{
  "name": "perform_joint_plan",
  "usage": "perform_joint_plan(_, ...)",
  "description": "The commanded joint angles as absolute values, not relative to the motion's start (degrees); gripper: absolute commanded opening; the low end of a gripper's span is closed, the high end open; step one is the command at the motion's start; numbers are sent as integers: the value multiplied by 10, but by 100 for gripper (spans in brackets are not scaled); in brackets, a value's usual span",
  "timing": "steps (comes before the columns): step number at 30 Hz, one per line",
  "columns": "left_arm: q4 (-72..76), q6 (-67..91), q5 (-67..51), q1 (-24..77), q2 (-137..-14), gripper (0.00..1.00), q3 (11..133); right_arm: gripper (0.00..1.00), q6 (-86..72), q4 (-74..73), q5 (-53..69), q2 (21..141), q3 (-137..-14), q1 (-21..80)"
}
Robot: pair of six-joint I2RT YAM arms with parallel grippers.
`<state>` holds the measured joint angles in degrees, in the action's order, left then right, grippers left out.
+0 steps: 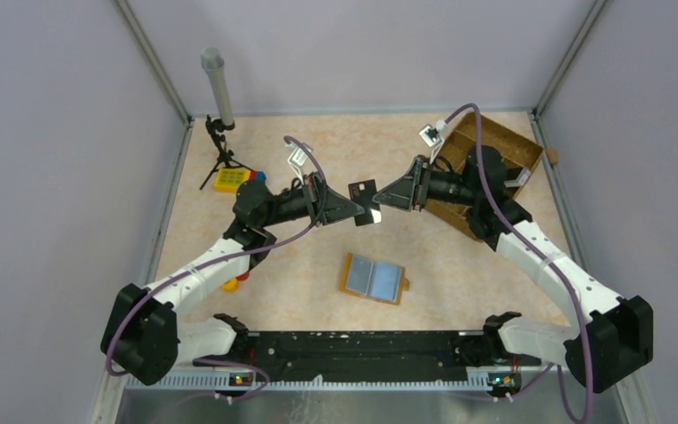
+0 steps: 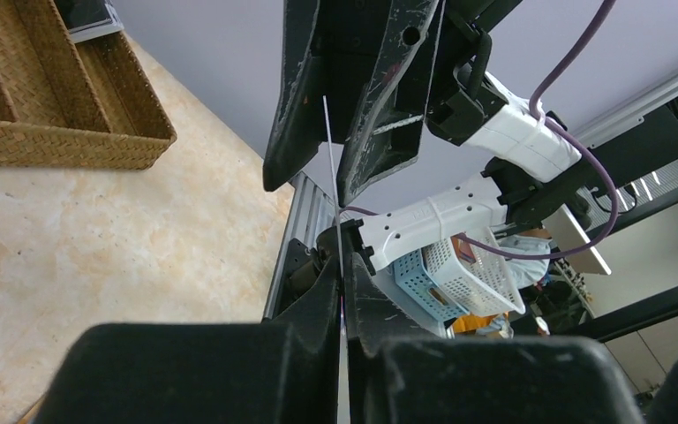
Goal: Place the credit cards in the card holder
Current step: Insert the credit card into the card holder.
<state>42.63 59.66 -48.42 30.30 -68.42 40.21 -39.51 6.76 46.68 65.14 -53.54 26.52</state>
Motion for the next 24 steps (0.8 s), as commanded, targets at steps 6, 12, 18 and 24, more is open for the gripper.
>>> perform_joint_plan(6,486,604,-490,306,-691,0,398,30,-417,134,515,656,-519,284)
perform_joint_plan(12,452,586,-484,312,-697,0,398,0,-436,122,485,655,-501,291)
perform_joint_plan(18,152,428,-359,315,-659,76,392,0,-462,-23,309,643,-438,291)
perform_joint_plan(24,-46,350,-219,320,-637,86,354,0,-557,55,278,652,-301,313)
